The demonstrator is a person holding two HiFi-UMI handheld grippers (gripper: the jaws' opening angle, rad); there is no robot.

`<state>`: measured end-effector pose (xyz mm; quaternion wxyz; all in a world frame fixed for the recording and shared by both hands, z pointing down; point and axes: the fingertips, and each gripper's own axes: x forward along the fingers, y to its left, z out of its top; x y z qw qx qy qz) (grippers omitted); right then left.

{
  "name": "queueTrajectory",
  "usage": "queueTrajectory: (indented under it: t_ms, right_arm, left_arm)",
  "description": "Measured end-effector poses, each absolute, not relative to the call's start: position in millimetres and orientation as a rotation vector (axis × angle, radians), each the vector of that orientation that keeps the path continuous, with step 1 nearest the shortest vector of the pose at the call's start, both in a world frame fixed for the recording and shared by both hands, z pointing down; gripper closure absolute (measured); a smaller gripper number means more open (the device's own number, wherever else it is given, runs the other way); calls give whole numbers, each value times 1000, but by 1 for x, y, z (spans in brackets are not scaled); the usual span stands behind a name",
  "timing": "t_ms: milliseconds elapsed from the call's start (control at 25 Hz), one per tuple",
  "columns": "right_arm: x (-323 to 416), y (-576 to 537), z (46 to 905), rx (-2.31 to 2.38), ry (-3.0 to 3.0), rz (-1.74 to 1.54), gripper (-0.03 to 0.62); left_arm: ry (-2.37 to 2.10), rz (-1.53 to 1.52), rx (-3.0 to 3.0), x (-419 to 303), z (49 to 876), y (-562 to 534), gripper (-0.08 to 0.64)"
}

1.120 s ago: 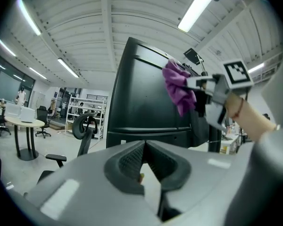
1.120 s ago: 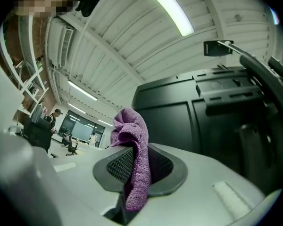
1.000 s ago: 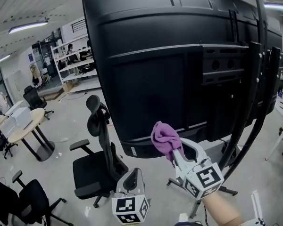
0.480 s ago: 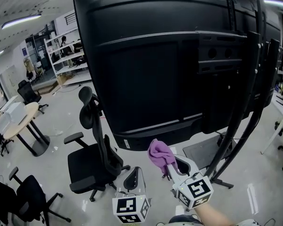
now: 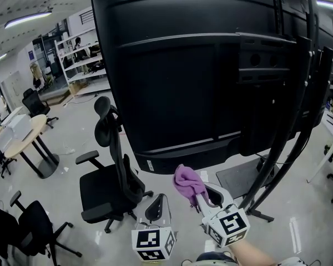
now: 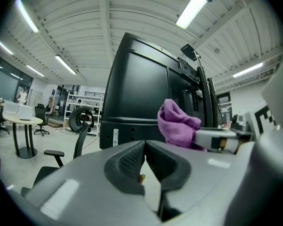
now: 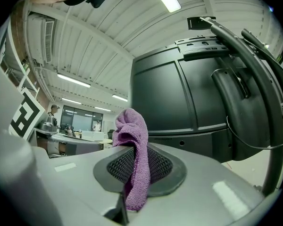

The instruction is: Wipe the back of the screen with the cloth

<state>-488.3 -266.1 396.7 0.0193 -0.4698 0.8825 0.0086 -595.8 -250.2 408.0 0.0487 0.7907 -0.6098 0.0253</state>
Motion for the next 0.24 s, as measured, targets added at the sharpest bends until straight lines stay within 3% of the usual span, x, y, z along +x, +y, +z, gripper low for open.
queueTrajectory:
  t_ms: [240]
  right_arm:
    - [-488, -267, 396, -1455, 2741, 38, 541]
  left_arm:
    - [-1860, 73, 2414, -595, 407, -252, 552]
